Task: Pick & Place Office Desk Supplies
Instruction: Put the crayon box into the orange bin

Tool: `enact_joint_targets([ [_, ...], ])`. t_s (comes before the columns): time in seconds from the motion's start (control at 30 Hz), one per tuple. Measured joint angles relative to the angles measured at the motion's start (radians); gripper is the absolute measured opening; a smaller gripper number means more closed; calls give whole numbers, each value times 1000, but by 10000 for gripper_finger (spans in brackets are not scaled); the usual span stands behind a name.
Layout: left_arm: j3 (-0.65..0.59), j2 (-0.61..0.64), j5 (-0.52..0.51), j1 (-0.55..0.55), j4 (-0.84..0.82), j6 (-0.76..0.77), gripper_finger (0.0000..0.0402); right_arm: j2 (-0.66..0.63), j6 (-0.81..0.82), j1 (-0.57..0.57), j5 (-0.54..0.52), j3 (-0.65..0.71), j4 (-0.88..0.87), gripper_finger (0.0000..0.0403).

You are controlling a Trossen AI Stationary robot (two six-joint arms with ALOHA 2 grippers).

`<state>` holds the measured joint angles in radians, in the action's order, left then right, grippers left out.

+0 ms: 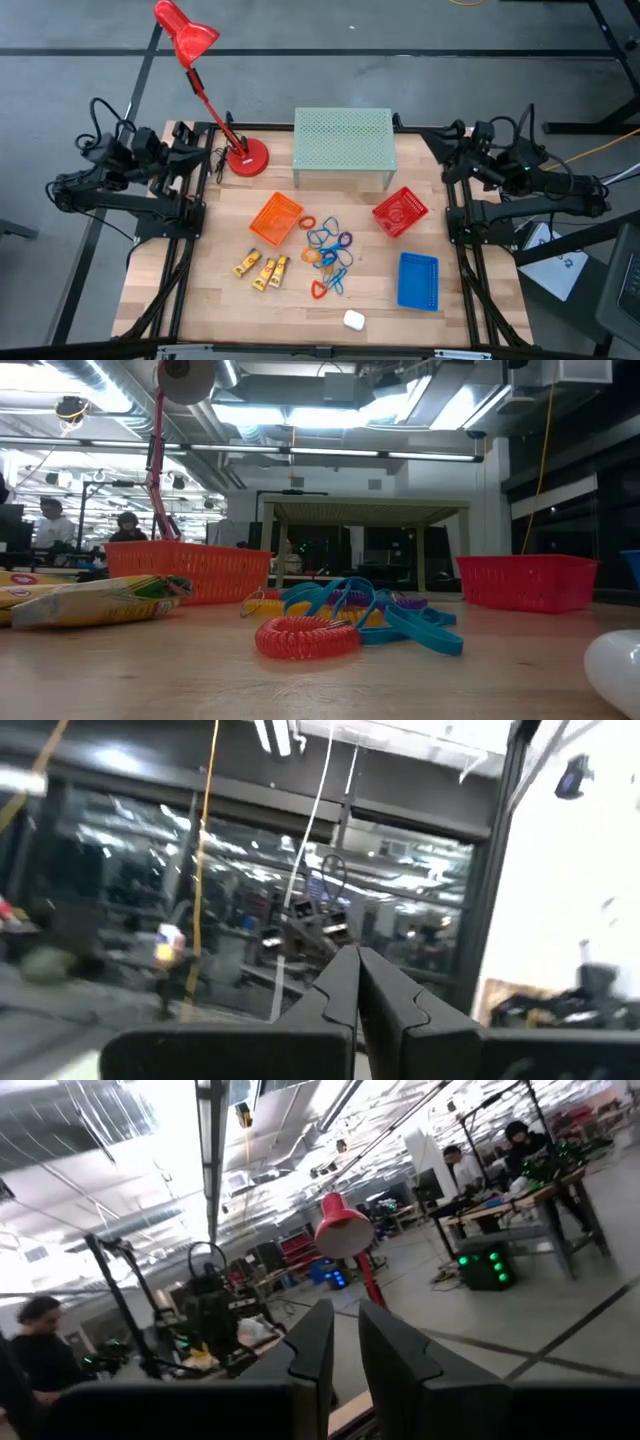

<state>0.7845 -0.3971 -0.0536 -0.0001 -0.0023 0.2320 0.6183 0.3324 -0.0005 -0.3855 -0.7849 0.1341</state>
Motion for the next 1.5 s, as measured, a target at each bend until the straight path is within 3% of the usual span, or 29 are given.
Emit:
enact_joint_targets([
  [0.17,0,-12,-136,3,0,18,6,3,-9,0,-7,0,0,55],
  [0.3,0,-33,-370,3,42,22,6,3,51,0,-11,0,1,55],
  [0.4,0,-65,-421,3,61,73,6,3,48,0,-11,0,1,55],
  [0.57,0,-158,-383,2,-31,198,6,3,3,0,-16,0,1,55],
  [0.77,13,-249,-195,-53,-288,369,9,2,-60,0,-53,0,1,55],
  [1.03,240,-427,-47,-186,-746,550,72,2,-64,0,-53,0,-2,55],
  [1.2,315,-549,-36,-304,-1038,671,131,2,-64,0,-53,0,-21,55],
  [1.5,312,-805,-74,-539,-1106,821,180,2,-64,0,-52,0,-72,55],
])
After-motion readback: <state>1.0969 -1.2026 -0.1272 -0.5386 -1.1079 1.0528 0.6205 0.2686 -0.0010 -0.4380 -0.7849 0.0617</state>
